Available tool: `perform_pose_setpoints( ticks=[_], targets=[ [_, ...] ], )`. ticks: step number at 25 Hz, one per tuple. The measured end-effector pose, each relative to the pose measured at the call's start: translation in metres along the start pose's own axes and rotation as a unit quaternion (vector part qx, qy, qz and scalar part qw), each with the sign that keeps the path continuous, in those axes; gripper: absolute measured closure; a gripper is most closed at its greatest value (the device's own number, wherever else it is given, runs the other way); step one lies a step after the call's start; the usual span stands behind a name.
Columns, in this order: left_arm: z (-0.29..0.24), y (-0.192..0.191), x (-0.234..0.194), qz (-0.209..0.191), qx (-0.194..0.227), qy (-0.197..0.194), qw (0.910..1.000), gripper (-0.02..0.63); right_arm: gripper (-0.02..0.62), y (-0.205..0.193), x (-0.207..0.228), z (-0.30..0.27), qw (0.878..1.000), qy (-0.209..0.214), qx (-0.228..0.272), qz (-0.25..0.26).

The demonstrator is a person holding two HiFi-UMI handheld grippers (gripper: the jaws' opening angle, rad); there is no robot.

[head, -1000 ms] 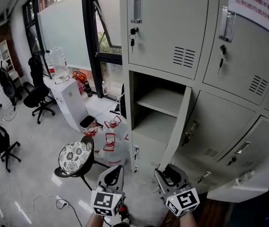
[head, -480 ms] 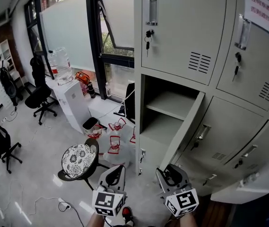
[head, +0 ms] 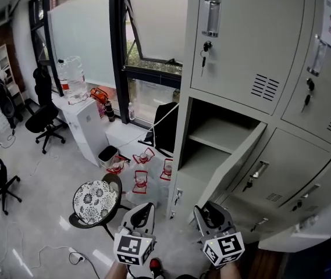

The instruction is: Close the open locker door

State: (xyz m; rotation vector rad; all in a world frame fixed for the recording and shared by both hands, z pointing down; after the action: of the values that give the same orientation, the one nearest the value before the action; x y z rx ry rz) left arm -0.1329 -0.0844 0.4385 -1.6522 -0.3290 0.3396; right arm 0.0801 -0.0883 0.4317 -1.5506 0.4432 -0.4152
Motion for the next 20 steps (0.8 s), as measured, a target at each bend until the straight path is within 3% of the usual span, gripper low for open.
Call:
perform_pose_setpoints(
  ticks=[20],
  targets=[
    [-0.039, 0.001, -0.068, -0.011, 0.004, -0.023, 0.9997, 0.584, 0.479, 0.001, -0.008, -0.076, 0.999, -0.031, 0.009, 0.001]
  ],
)
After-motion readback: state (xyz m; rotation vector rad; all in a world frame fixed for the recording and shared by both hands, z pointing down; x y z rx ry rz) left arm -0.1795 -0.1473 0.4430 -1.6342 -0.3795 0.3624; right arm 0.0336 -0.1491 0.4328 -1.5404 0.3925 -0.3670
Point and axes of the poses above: the fingertips, and each gripper's own axes: z backward along the fingers, x to its right, y out of its top, the point moved 7 cm from there along z, backward along the fingers, and after that the axes turned 2 degrees about x, right-handed, at the moved point
